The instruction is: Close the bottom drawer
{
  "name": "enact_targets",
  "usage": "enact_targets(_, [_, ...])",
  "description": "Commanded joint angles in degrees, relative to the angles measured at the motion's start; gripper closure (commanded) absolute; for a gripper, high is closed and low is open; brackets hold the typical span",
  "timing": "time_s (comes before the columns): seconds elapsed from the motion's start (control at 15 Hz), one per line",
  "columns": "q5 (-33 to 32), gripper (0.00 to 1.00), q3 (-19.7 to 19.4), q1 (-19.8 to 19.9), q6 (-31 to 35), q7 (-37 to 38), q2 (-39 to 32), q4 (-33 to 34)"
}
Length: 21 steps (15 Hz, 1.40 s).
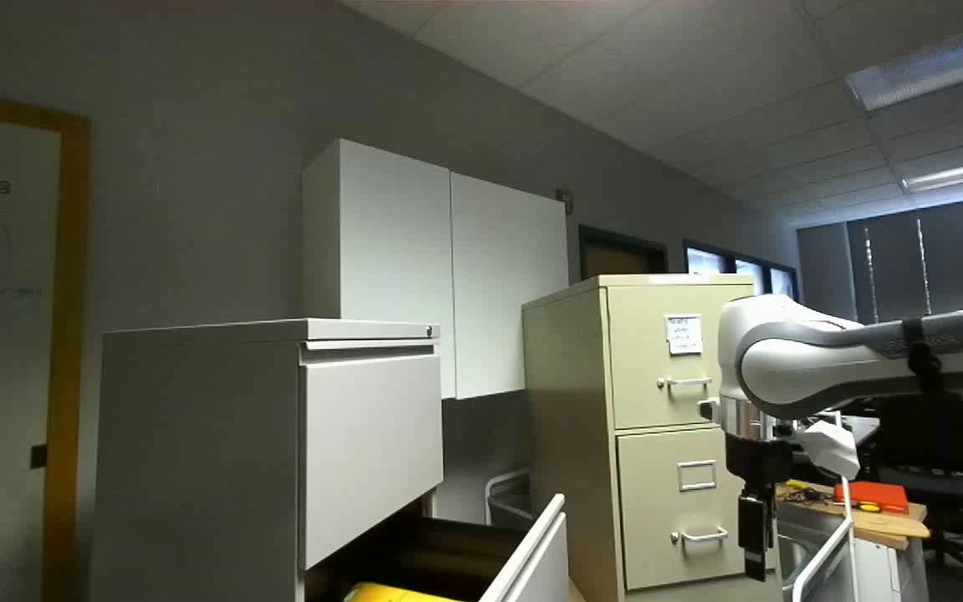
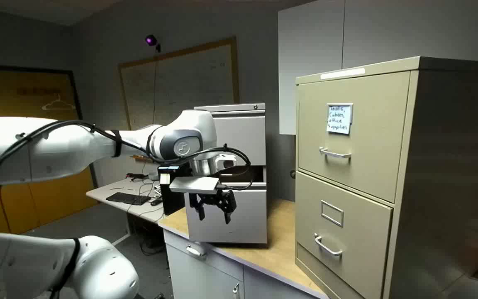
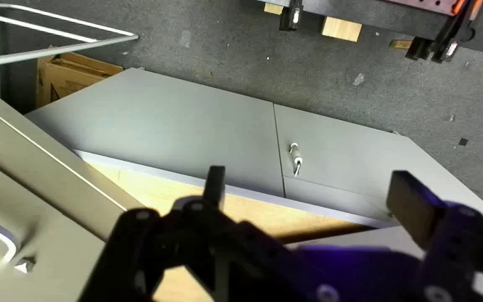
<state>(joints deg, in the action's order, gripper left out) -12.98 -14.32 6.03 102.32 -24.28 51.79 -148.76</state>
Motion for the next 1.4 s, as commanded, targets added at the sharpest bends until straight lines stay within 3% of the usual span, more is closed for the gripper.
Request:
enact_targets(0.0, [-0.3, 0.00, -0.4, -0.6, -0.2, 0.4, 0.1, 0.1])
enact_targets(0.53, [-0.2, 0.00, -0.5, -0.6, 0.5, 0.6, 0.0, 0.1])
enact_targets(0.93, [3.7, 0.00, -2.9, -2.3, 14.1, 1.3, -4.9, -0.8])
enact_targets(1.0, [4.8, 0.10, -3.4, -2.8, 17.3, 1.1, -6.6, -0.9])
enact_targets(1.07, [5.8, 0.27, -3.8, -3.2, 20.6, 0.9, -8.4, -1.0])
enact_targets(1.33, [15.0, 0.58, -6.9, -7.1, 33.1, -0.9, -16.8, 0.0])
